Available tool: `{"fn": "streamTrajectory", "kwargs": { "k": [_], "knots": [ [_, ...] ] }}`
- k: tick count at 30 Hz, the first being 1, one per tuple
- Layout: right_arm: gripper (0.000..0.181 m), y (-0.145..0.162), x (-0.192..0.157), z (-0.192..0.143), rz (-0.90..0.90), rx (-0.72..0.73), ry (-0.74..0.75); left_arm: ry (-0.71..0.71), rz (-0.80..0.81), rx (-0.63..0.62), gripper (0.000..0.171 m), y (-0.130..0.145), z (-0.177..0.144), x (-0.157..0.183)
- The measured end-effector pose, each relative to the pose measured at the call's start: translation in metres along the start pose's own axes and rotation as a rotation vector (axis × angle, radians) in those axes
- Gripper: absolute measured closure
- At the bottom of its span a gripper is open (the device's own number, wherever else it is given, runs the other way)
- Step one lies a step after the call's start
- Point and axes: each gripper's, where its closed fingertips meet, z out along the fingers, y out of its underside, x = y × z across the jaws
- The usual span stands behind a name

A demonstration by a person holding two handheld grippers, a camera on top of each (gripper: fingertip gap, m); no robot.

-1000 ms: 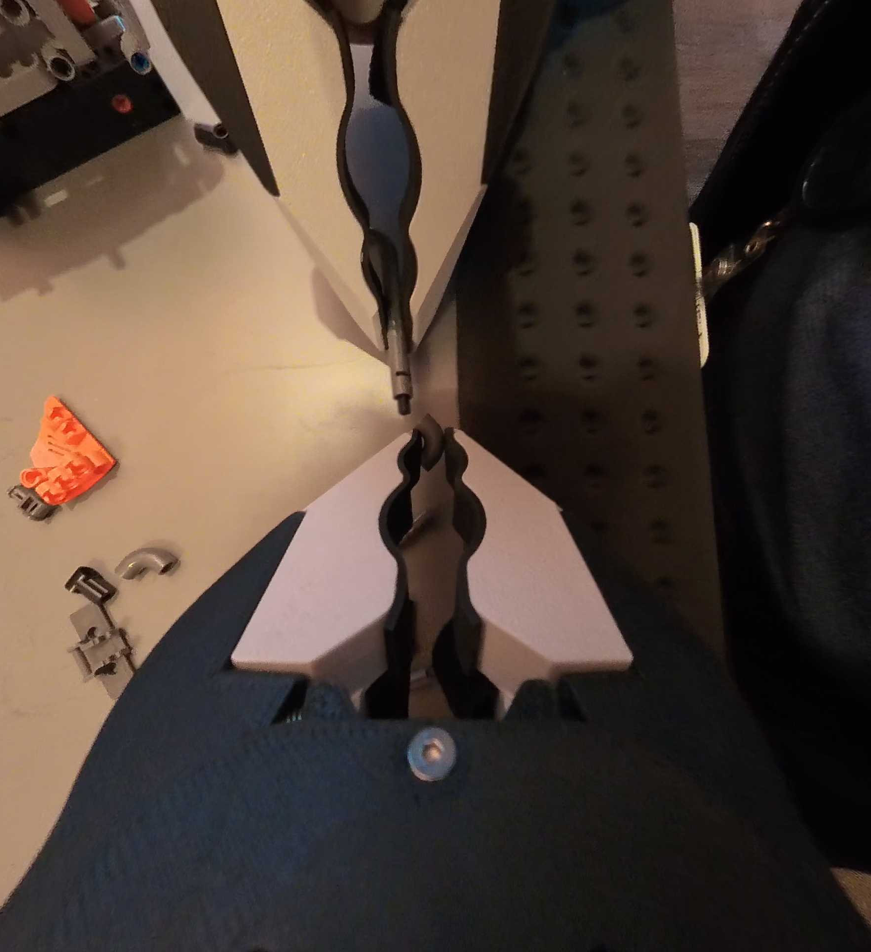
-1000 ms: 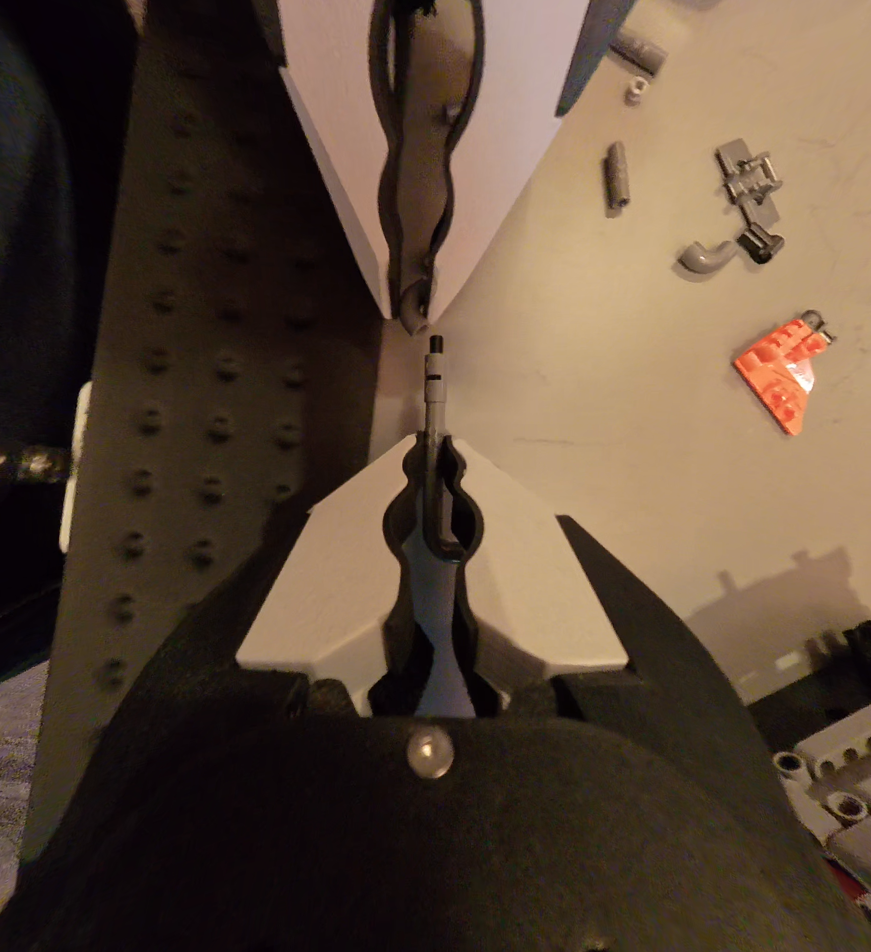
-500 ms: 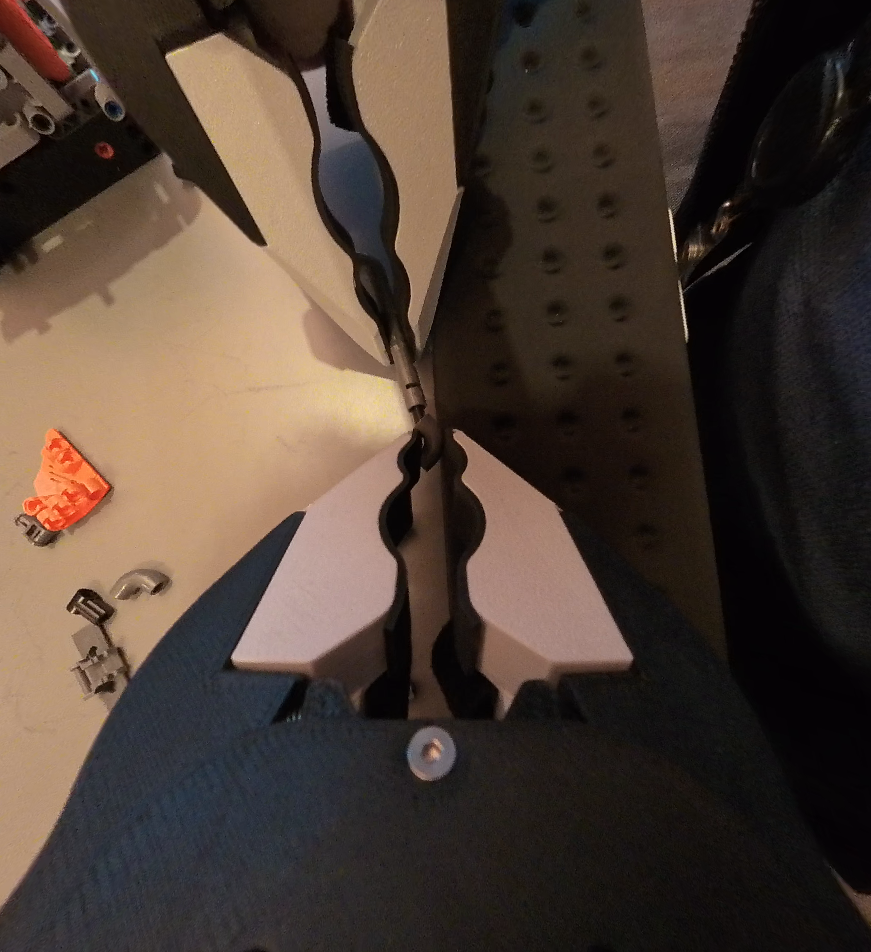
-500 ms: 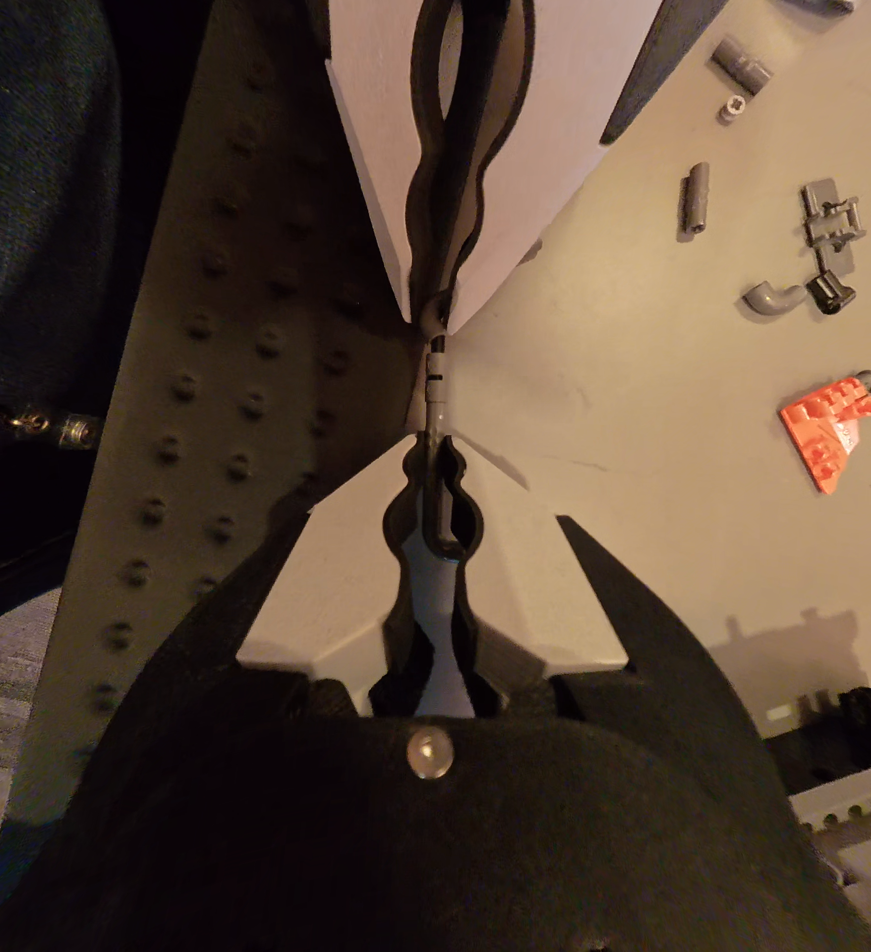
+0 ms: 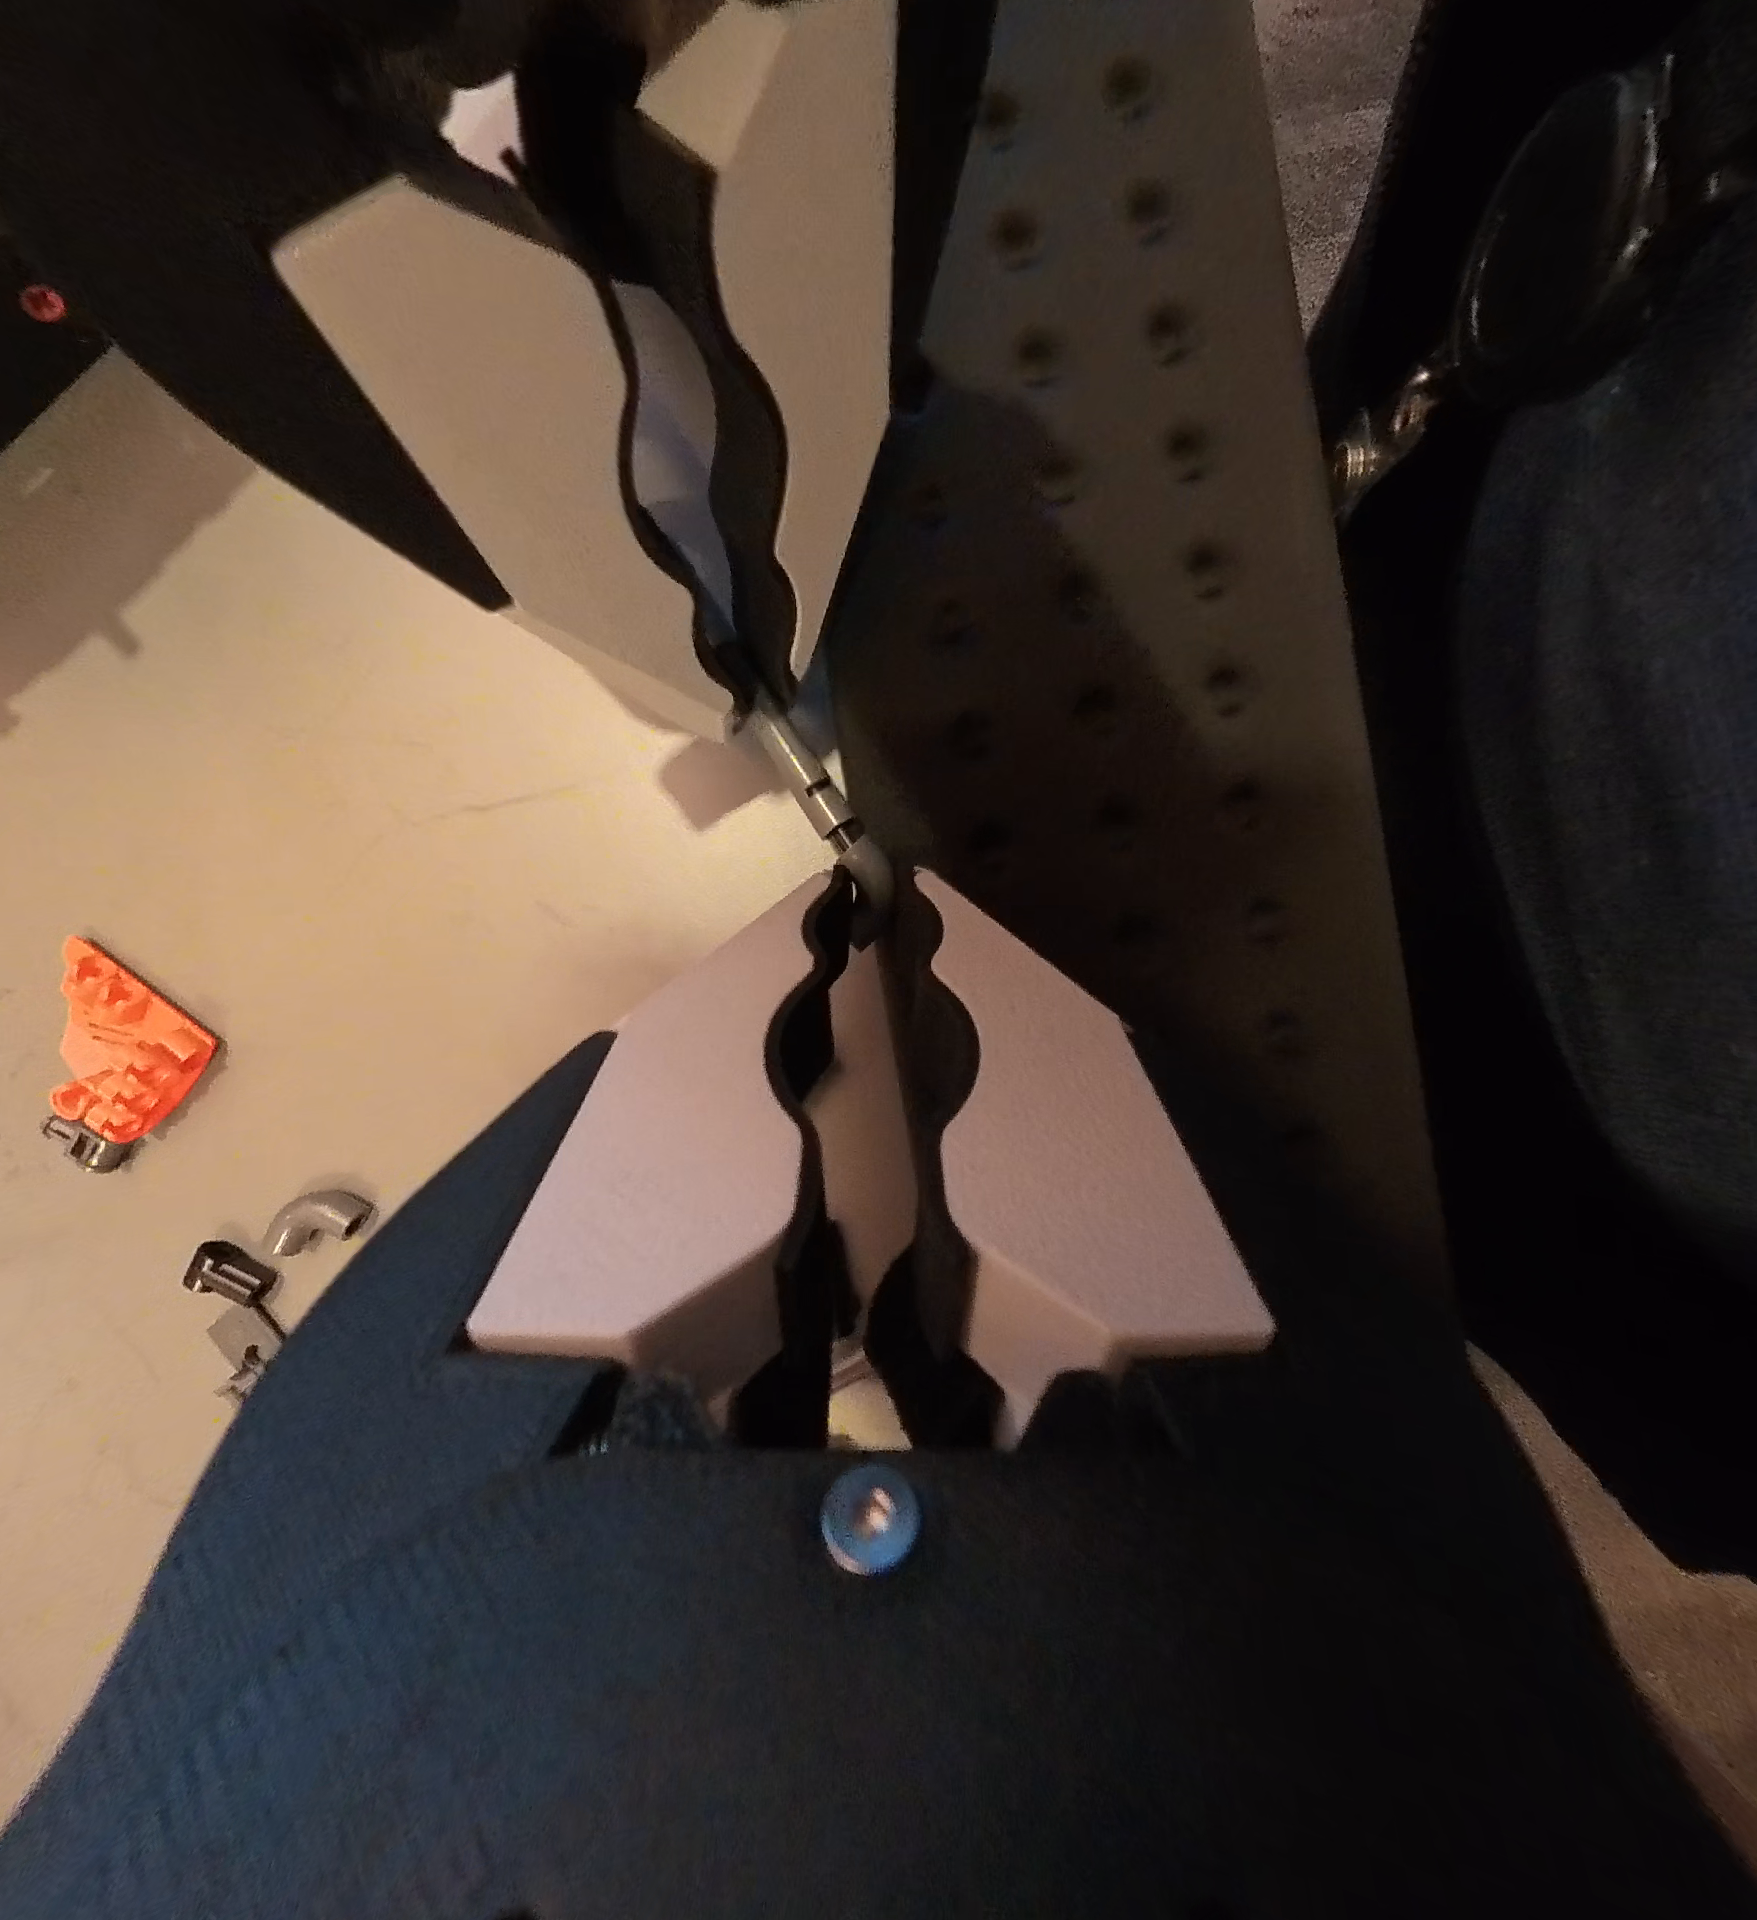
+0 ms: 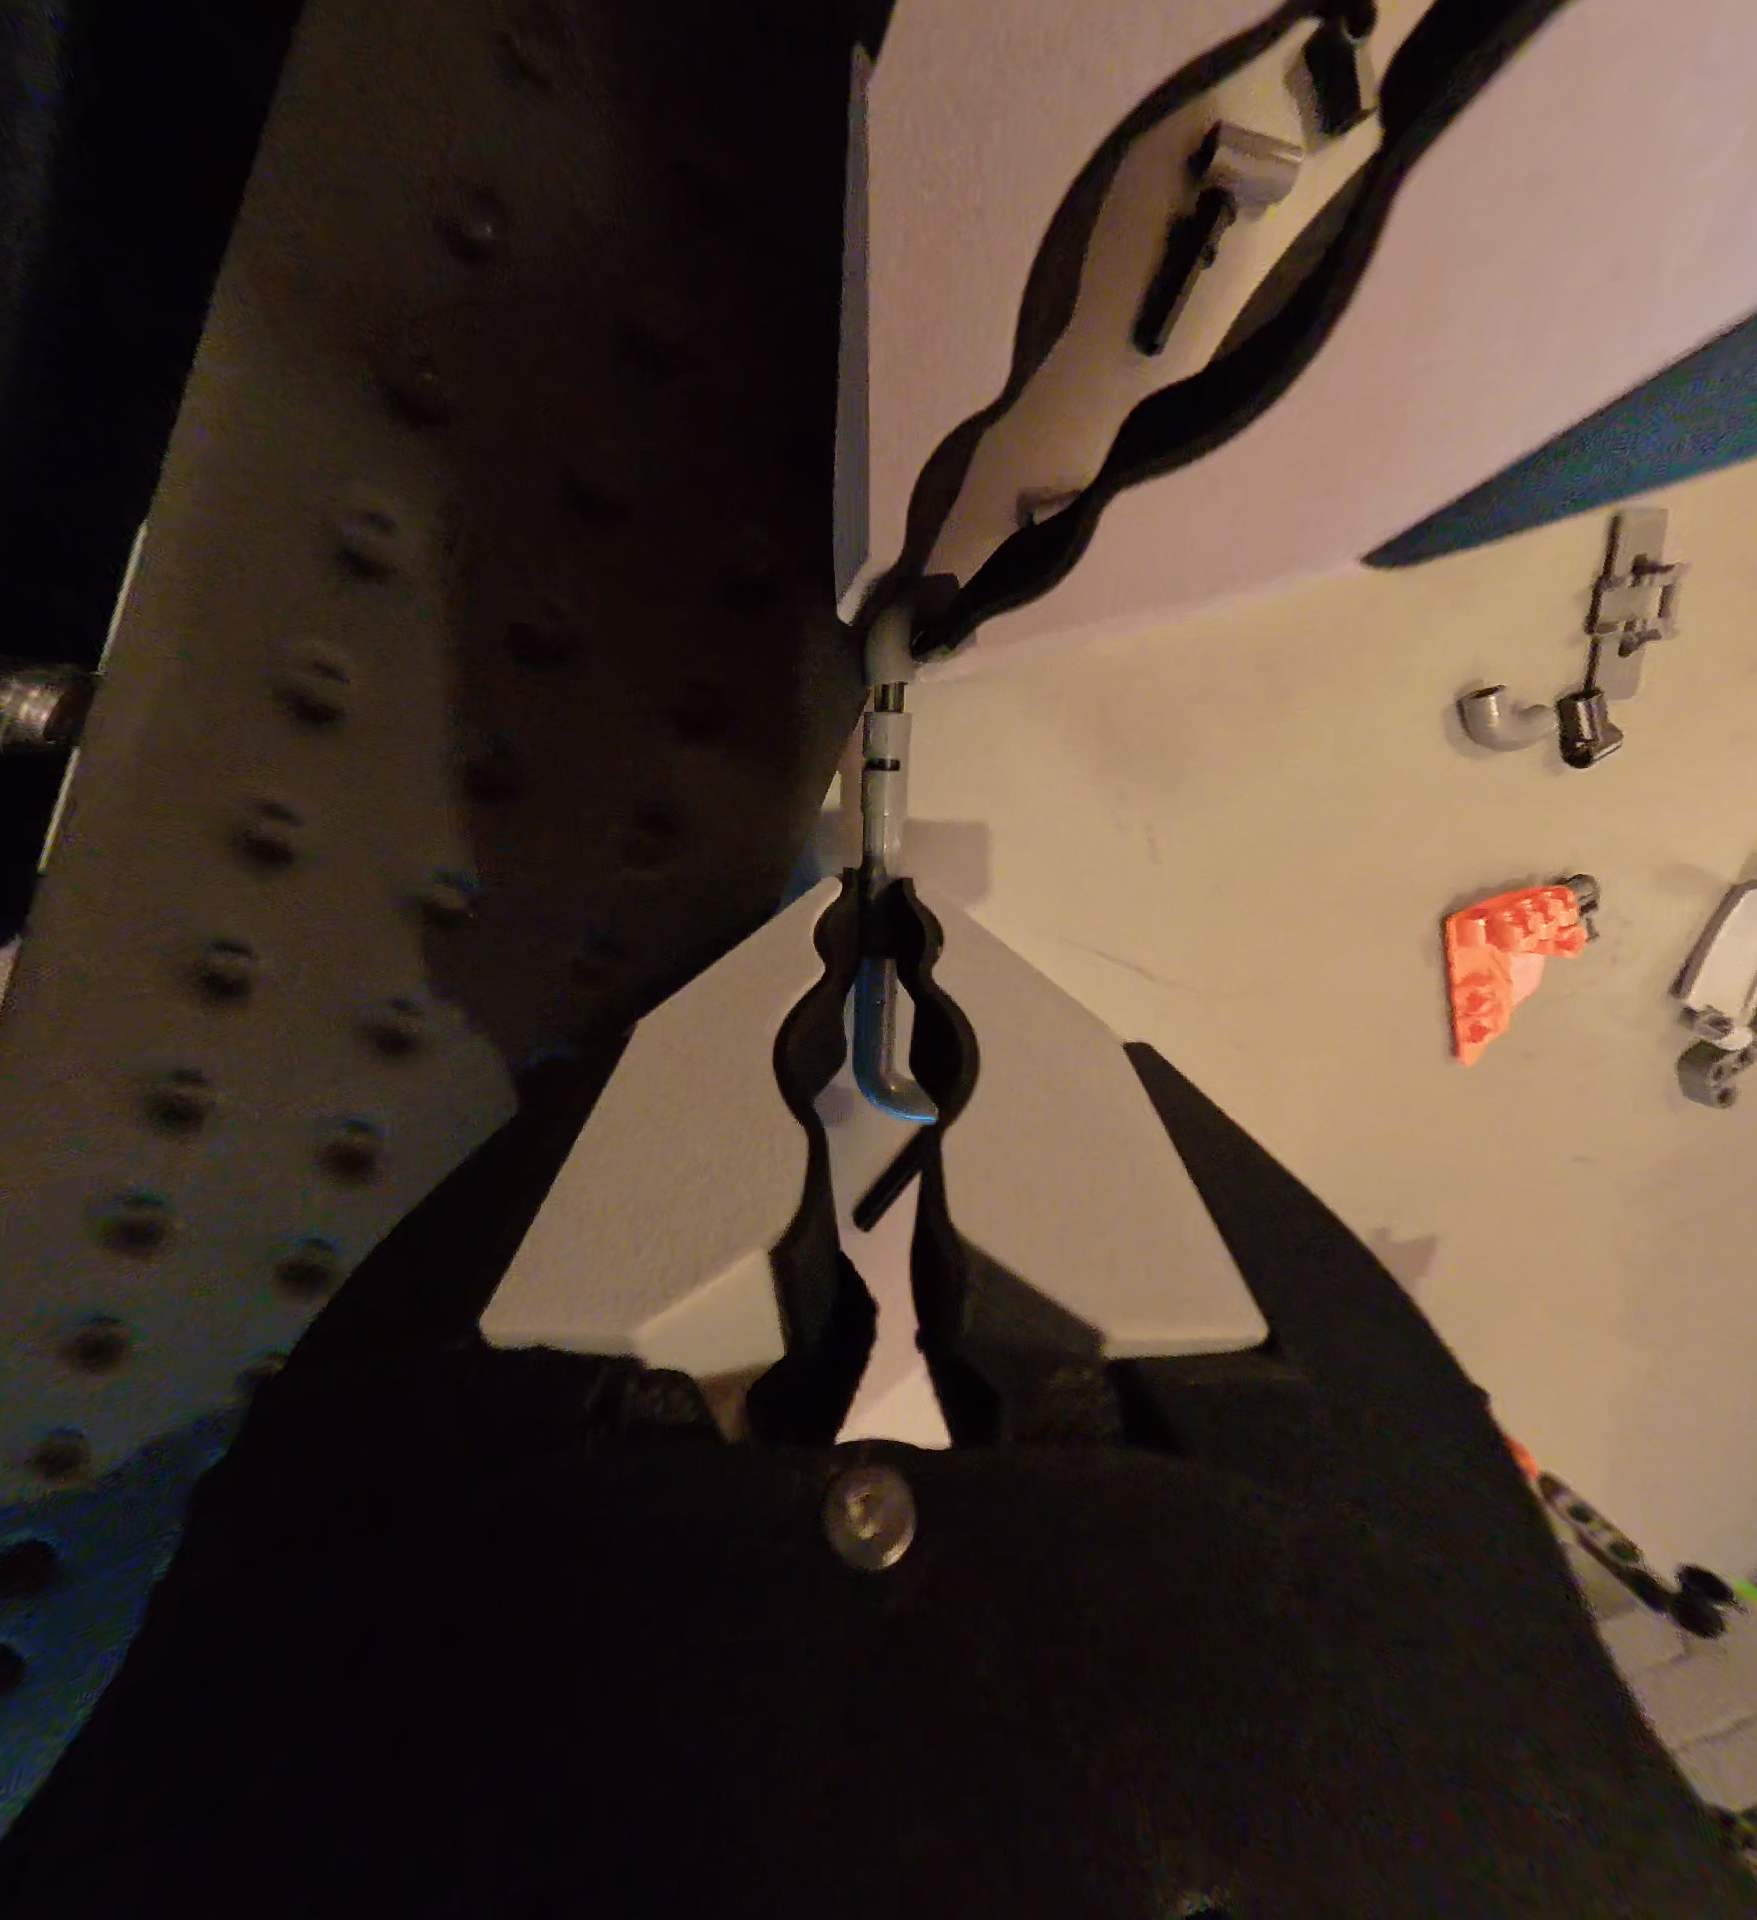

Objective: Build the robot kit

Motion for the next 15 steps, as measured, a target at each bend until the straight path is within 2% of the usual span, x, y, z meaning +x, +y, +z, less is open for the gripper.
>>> {"fn": "streamTrajectory", "kwargs": {
  "k": [15],
  "knots": [
    [0.18, 0.0011, 0.0022, 0.0001, -0.082, -0.082, 0.05, 0.066, -0.005, -0.052, 0.167, 0.0001, 0.0018, 0.0022]
  ]
}}
